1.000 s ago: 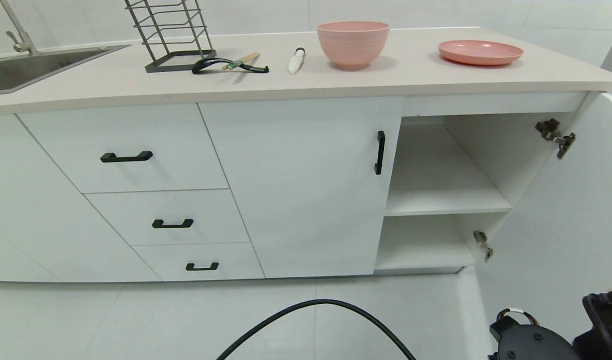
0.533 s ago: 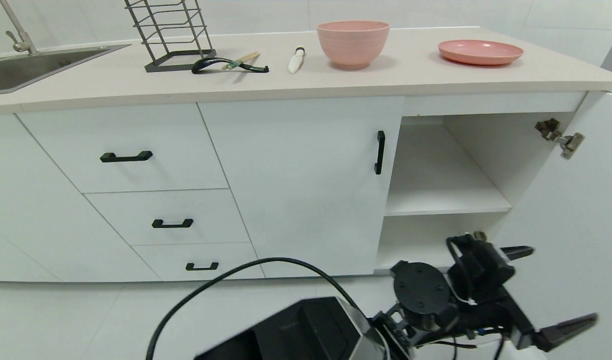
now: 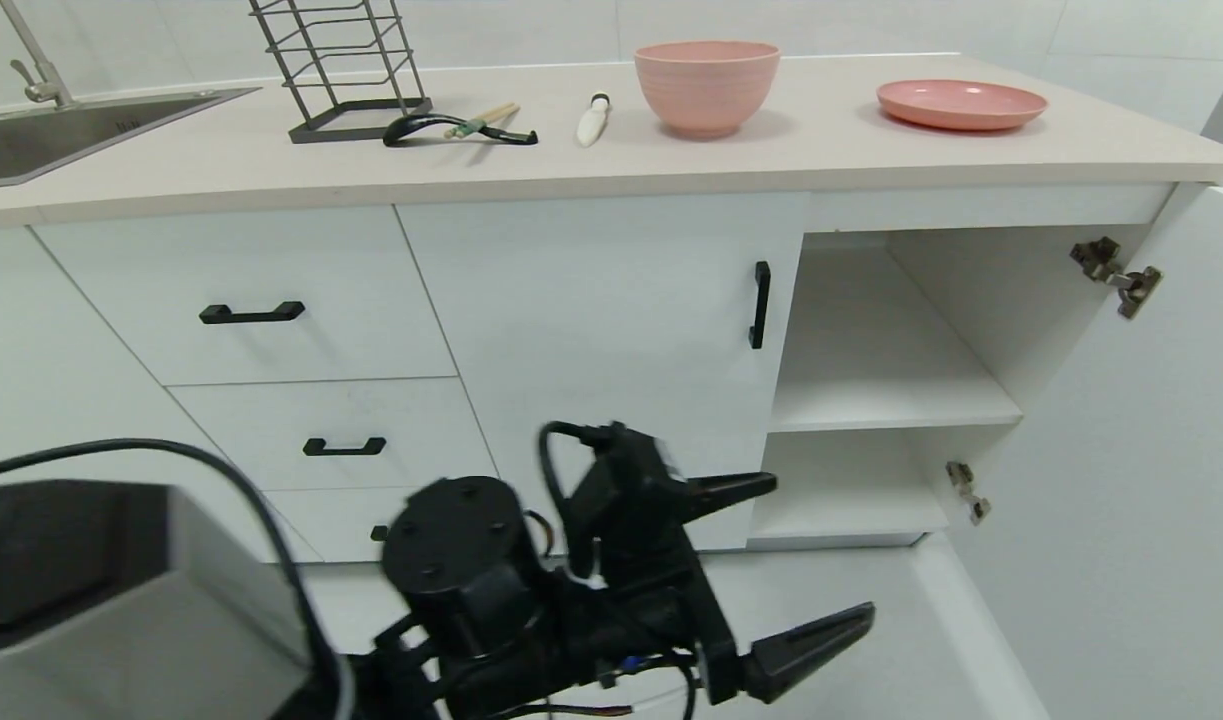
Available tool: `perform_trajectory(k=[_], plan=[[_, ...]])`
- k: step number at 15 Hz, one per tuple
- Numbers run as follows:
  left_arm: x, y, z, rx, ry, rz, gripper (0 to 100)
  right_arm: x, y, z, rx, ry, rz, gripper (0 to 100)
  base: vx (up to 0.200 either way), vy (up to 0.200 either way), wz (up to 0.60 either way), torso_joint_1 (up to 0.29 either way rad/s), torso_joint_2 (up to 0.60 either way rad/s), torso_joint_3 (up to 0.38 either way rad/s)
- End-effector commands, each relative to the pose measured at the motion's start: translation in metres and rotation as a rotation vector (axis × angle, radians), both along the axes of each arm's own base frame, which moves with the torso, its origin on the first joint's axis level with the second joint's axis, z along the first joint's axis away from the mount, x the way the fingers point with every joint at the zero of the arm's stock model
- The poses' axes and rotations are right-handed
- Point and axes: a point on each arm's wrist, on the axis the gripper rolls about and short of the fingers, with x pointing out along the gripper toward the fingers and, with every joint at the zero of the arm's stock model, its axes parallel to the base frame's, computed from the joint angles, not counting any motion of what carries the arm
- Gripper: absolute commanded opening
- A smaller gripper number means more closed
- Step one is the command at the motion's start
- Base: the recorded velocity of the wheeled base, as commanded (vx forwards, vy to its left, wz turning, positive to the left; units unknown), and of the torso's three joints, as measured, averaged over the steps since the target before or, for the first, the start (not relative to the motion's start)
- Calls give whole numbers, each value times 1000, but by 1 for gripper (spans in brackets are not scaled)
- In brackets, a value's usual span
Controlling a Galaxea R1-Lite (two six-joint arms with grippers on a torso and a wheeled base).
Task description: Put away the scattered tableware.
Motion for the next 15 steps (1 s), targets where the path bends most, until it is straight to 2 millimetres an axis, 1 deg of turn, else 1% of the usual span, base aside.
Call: perform_trajectory(k=[1,2,3,4,5,7,8,9,10,12,14,15], plan=[[-47,86,52,-104,-96,101,100,-12,1,-8,4,-3,36,100,0,0,0,0,0,0],[-57,102,58,-125,-109,131,100,-16,1,-12,5,26,36,100,0,0,0,0,0,0],[-68,129,62,-146,-129,204,100,-26,1,-24,5,88,36,100,0,0,0,0,0,0],[-77,150,61,-152,-149,276,100,-34,0,-37,5,157,38,100,0,0,0,0,0,0],[-90,172,62,-169,-187,360,100,-45,0,-55,3,232,46,100,0,0,0,0,0,0],[-116,199,67,-212,-280,474,100,-59,-1,-82,13,315,34,100,0,0,0,0,0,0],[-118,201,68,-215,-290,486,100,-60,-1,-84,19,319,25,100,0,0,0,0,0,0],[-141,217,71,-206,-370,590,100,-60,-2,-97,139,424,-130,100,0,0,0,0,0,0],[-153,223,67,-164,-405,660,100,-57,-4,-101,226,495,-220,100,0,0,0,0,0,0],[-183,232,46,-74,-401,778,100,-53,-8,-110,380,634,-378,100,0,0,0,0,0,0],[-213,234,22,-11,-344,866,100,-50,-10,-123,413,760,-503,100,0,0,0,0,0,0],[-221,234,15,5,-323,896,100,-50,-11,-125,419,775,-522,100,0,0,0,0,0,0]])
